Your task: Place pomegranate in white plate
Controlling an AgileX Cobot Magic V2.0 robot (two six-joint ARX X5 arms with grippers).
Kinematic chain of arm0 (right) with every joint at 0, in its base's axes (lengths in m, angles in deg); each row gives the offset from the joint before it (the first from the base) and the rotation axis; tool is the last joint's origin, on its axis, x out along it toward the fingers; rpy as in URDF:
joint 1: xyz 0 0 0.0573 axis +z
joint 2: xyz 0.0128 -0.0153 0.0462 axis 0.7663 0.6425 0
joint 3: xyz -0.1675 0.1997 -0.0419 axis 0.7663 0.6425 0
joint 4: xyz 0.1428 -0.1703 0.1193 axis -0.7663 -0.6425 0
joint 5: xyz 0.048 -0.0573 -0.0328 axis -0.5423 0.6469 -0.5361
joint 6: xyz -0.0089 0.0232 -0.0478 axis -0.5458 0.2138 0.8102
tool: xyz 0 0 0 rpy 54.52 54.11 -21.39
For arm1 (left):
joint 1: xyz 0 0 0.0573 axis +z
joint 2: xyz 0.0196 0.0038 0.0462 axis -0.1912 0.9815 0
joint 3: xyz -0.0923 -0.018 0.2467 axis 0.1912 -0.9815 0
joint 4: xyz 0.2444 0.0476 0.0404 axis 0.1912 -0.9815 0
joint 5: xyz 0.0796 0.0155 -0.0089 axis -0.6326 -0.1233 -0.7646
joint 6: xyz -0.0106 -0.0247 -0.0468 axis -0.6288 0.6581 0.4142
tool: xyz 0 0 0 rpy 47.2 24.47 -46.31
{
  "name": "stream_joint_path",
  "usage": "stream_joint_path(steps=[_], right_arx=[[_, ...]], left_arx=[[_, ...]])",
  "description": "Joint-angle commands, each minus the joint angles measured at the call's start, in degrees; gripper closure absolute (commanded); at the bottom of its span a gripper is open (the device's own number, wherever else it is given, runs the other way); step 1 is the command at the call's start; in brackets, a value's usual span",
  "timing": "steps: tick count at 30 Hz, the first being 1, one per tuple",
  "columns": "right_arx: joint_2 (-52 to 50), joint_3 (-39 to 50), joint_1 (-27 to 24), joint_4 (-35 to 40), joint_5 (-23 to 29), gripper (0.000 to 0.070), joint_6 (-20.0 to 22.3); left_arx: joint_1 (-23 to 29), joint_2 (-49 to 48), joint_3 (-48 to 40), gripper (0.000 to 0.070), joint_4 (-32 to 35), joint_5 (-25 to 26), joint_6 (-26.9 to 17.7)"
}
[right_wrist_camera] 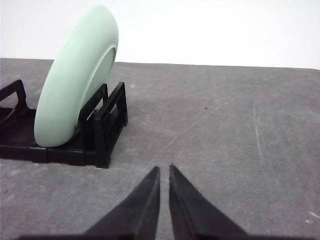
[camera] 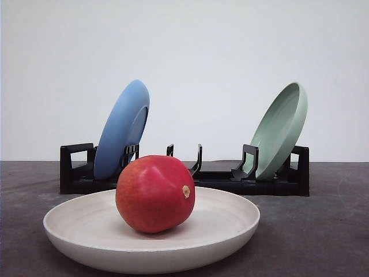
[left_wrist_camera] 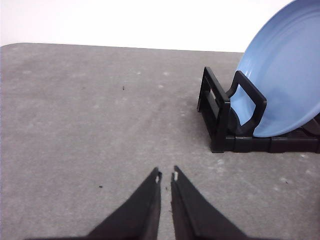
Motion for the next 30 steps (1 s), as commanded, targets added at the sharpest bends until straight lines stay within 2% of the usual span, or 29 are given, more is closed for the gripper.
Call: stream_joint_path(steps=[1,30], right_arx=[[-0.04,0.24,-0.07,0.72,0.04,0.0671,-0.66],[-0.04,0.24,-0.07,0.72,0.04,0.0671,-0.66]], left_arx=[[0.02,-0.04,-0.61,0.0683,-0.15,0.07,-0.78],[0.02,-0.04,-0.61,0.0683,-0.15,0.07,-0.79]])
